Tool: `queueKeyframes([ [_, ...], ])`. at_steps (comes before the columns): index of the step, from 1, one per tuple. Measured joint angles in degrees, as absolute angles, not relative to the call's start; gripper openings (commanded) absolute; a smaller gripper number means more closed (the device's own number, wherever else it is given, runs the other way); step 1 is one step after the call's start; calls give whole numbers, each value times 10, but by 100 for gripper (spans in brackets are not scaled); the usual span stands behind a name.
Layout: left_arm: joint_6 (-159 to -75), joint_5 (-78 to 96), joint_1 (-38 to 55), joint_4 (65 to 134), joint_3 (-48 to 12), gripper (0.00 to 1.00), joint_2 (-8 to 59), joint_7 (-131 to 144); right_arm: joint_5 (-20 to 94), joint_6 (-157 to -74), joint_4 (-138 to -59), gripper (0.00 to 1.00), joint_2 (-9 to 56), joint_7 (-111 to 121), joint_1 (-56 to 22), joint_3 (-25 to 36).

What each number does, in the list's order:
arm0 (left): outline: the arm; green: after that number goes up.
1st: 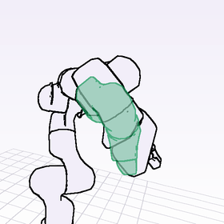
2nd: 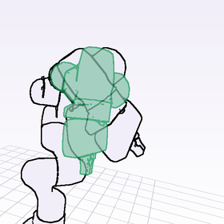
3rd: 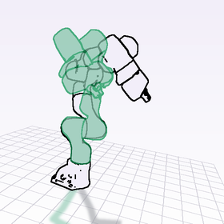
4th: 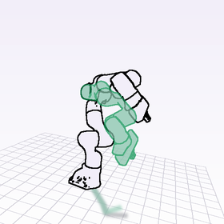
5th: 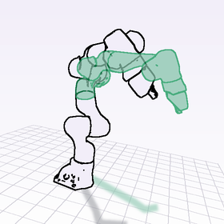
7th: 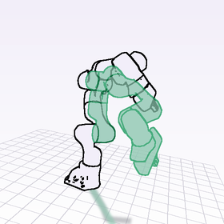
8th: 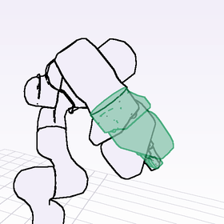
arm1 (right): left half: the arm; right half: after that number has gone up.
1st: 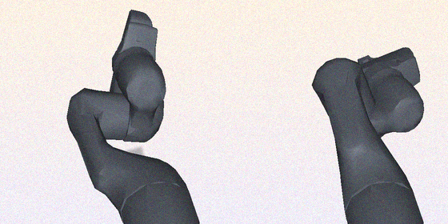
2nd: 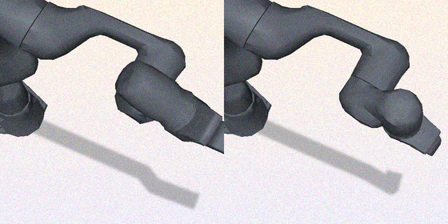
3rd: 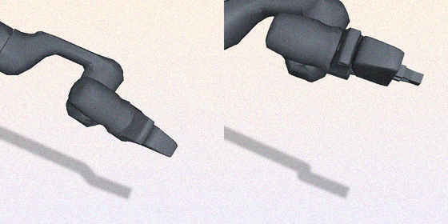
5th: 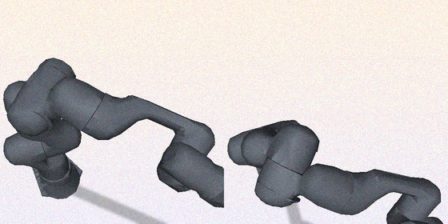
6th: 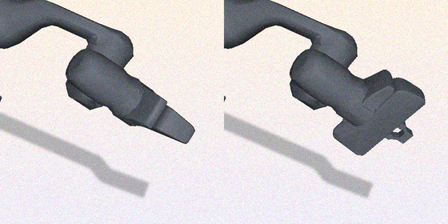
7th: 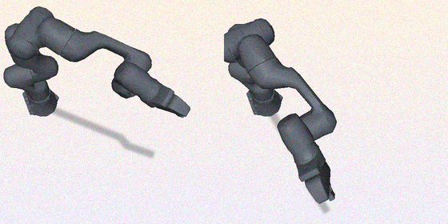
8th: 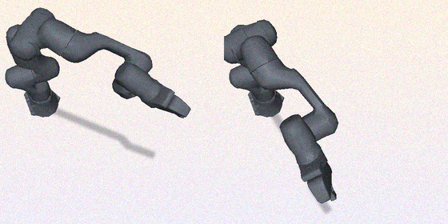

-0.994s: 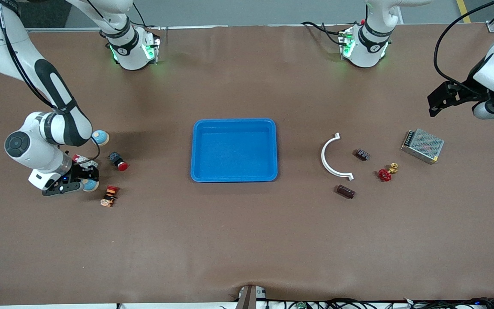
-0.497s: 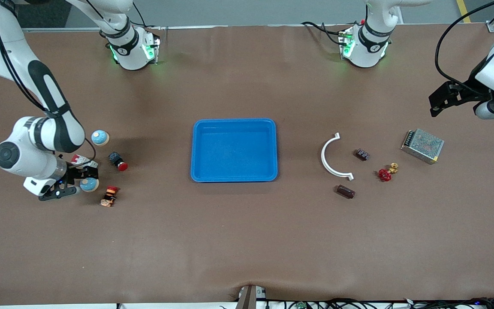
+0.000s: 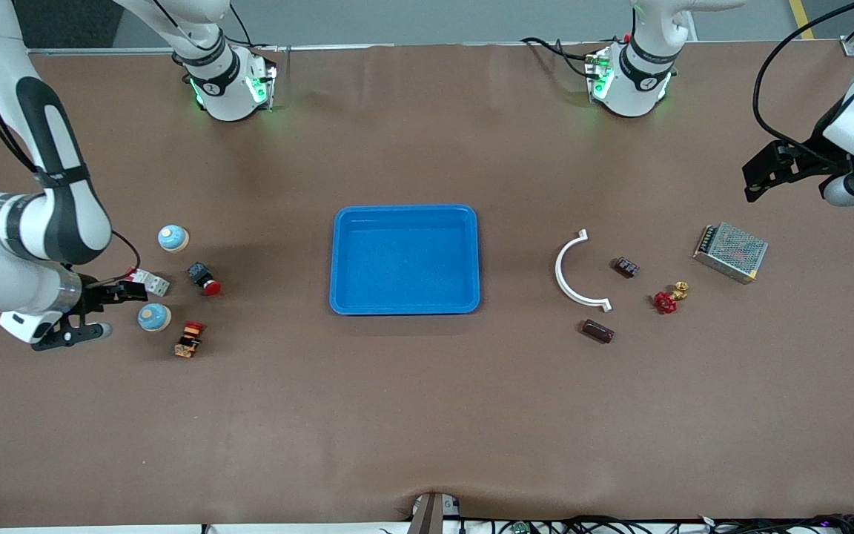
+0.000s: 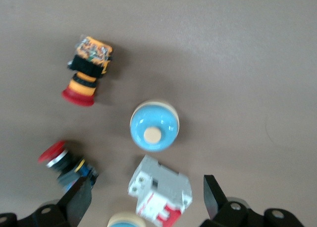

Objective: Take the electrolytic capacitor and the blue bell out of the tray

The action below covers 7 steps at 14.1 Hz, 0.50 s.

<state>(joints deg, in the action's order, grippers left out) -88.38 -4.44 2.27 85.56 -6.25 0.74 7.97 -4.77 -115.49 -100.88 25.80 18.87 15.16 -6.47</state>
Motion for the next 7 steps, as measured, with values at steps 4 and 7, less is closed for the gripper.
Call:
queueKeyframes([
  [4, -884, -44, 23, 856, -63, 100, 4, 80, -39, -1068, -942, 100, 254, 189, 151, -65],
  [7, -884, -44, 23, 856, -63, 100, 3, 80, -37, -1063, -920, 100, 236, 195, 148, -68],
])
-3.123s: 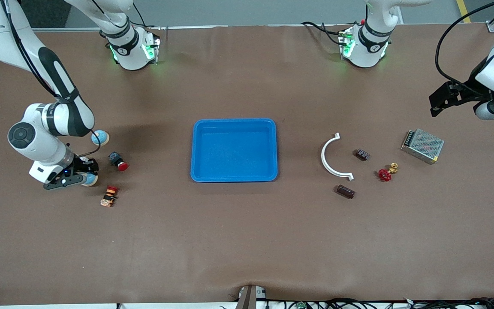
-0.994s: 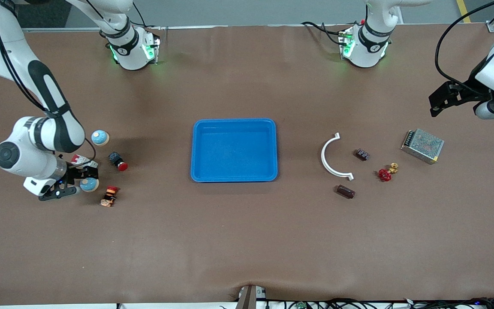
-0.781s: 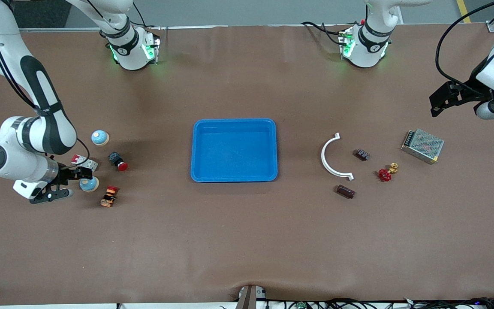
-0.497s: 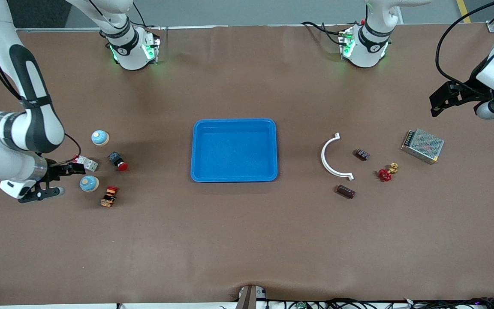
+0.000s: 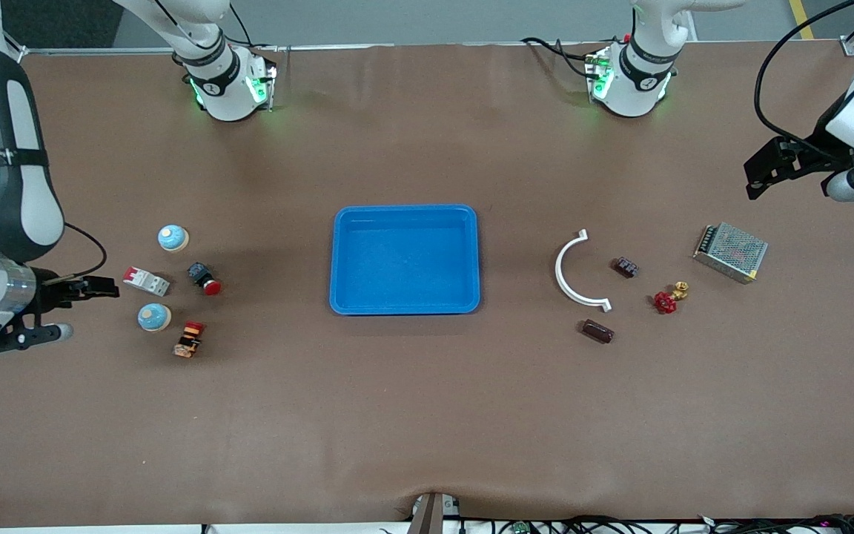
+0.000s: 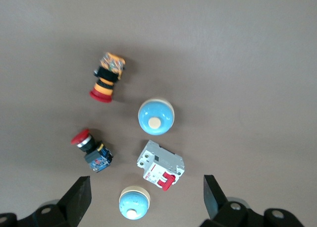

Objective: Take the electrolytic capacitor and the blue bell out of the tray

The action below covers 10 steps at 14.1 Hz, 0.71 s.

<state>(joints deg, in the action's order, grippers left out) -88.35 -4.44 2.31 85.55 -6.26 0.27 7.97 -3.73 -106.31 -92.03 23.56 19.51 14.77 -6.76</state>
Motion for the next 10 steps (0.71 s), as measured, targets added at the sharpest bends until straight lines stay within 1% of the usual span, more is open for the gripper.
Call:
queueKeyframes([
  [4, -884, -44, 23, 856, -62, 100, 3, 80, -37, -1042, -883, 100, 202, 195, 110, -70],
  [6, -884, -44, 23, 856, -62, 100, 3, 80, -37, -1025, -852, 100, 198, 195, 90, -69],
  [8, -884, -44, 23, 856, -62, 100, 3, 80, -38, -1023, -838, 100, 197, 196, 84, -67],
  [10, -884, -44, 22, 856, -62, 100, 3, 80, -37, -1004, -827, 100, 190, 190, 69, -41],
])
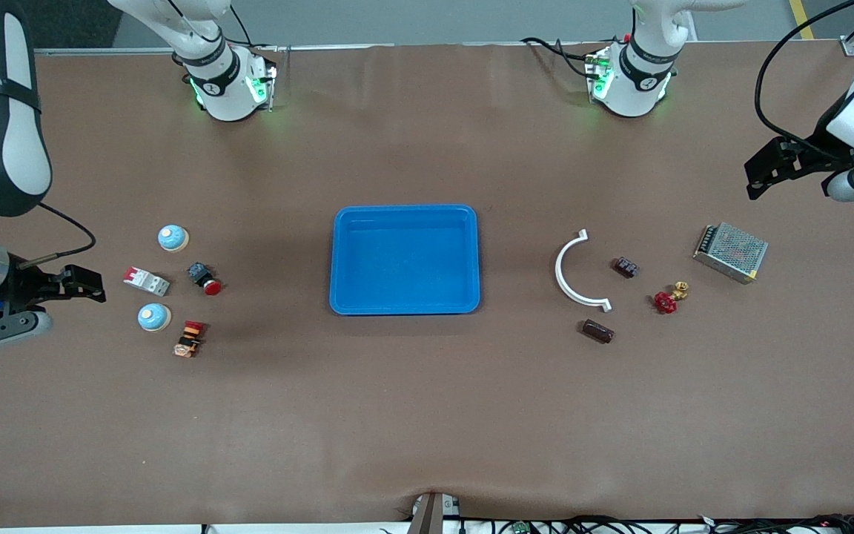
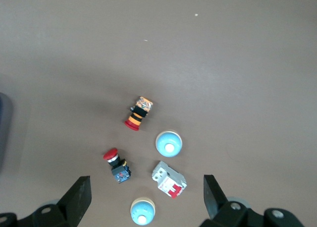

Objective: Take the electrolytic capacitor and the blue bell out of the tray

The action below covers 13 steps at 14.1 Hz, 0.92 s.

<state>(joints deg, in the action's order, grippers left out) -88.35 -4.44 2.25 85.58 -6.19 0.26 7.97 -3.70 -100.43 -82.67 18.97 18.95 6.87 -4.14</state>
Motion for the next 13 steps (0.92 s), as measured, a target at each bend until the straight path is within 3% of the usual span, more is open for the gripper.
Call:
queueKeyframes([
  [5, -884, -44, 22, 855, -61, 100, 1, 80, -27, -866, -814, 100, 99, -23, 20, -3],
  [13, -883, -44, 22, 853, -61, 100, 0, 80, -27, -800, -791, 100, 22, -52, 6, 9],
])
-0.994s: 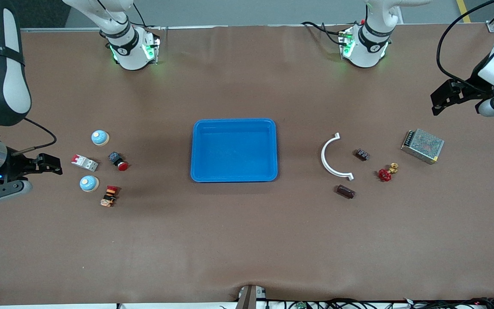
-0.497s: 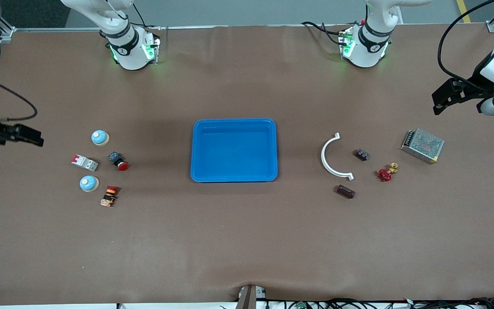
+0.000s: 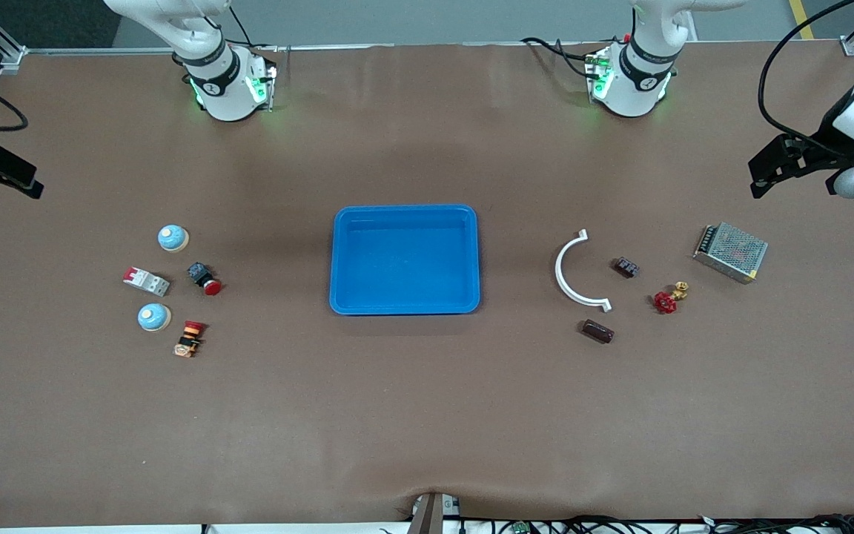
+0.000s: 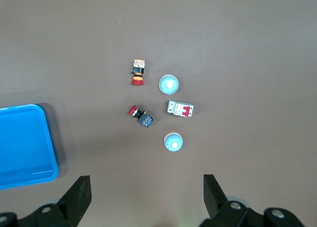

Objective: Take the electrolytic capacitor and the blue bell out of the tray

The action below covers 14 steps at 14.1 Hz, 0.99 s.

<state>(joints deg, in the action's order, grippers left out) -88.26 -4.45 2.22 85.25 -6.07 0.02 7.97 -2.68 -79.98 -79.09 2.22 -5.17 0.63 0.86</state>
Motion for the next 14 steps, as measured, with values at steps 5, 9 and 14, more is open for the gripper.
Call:
queueKeyframes([
  [5, -878, -44, 22, 852, -61, 100, 0, 80, -27, -796, -784, 100, 6, -23, 6, 14],
  [9, -878, -44, 22, 852, -61, 100, 0, 80, -27, -815, -784, 100, 6, -19, 6, 14],
  [14, -878, -44, 22, 852, -61, 100, 0, 79, 0, -870, -818, 100, 6, -19, 6, 13],
])
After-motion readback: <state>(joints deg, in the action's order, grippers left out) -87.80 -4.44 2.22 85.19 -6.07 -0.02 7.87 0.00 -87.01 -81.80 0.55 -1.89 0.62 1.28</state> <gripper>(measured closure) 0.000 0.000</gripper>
